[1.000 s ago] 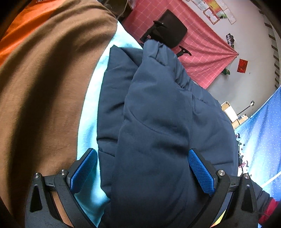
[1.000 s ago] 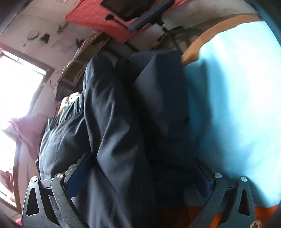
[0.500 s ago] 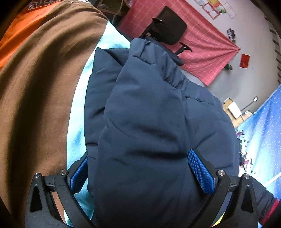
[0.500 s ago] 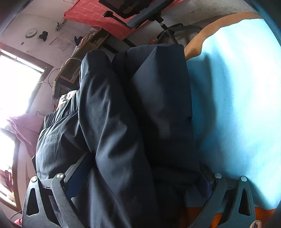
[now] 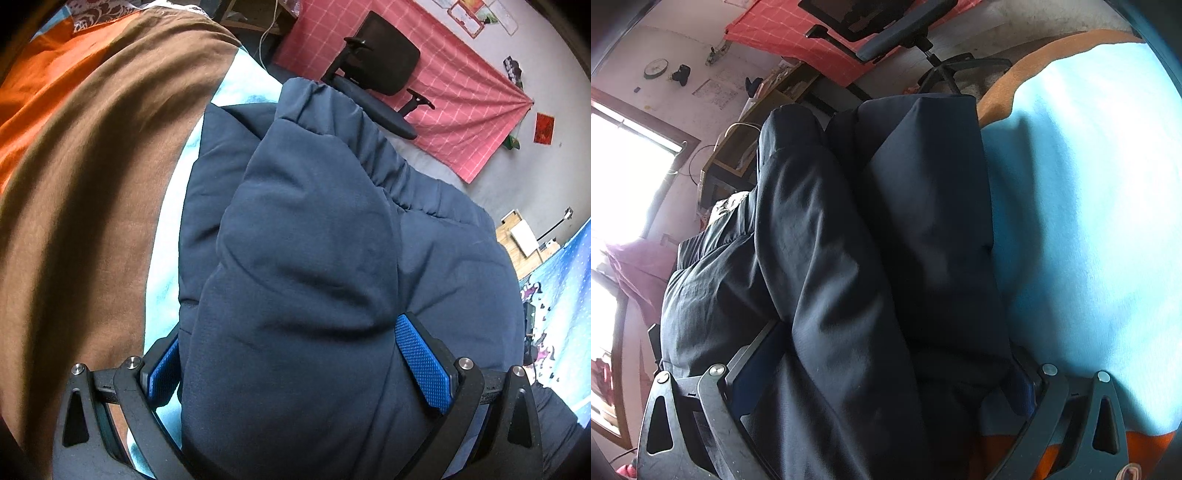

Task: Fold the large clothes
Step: 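Grasp the navy jacket bundle with the left tool while the right tool grasps it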

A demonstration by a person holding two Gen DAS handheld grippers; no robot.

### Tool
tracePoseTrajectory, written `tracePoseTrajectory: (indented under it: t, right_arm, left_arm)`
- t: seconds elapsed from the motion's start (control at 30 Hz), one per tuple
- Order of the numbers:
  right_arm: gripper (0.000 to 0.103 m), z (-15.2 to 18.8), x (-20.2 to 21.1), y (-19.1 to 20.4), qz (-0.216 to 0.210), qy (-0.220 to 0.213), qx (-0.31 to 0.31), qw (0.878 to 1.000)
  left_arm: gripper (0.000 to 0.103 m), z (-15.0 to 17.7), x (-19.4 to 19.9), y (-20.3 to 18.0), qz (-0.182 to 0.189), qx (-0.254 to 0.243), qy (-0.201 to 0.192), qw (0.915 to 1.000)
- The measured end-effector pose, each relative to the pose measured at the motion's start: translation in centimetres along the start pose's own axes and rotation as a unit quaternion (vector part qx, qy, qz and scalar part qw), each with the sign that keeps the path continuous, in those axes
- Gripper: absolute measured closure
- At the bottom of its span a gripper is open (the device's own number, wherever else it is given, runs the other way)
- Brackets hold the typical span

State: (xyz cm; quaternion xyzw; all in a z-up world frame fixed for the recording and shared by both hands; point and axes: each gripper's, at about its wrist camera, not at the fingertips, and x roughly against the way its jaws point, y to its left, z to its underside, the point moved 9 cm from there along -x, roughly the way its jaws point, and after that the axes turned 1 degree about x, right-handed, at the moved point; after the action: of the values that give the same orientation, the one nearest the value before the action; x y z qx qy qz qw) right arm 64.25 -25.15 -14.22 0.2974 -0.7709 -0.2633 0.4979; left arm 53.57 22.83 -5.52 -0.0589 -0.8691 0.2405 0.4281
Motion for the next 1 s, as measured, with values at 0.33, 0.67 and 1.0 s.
tracePoseTrajectory:
  t: [0.33, 0.67, 1.0]
  right_arm:
    - [0.000, 0.1, -0.2, 0.5, 0.032, 0.013, -0.040, 0.999]
    - [0.067, 0.4, 1.6, 3.6, 0.047, 0.001, 0.050, 0.998]
    - [0.088, -0.5, 5.1, 8.4, 0.081, -0.049, 0.063, 0.994]
  left_arm:
    - [0.009, -1.0, 0.8, -0.3, 0.021, 0.033, -0.013, 0.9991]
    - [0.069, -1.1, 4.1, -0.8, 0.024, 0.016, -0.062, 0.9976]
    - [0.089, -0.9, 7.7, -6.5, -0.024, -0.061, -0.110, 0.9918]
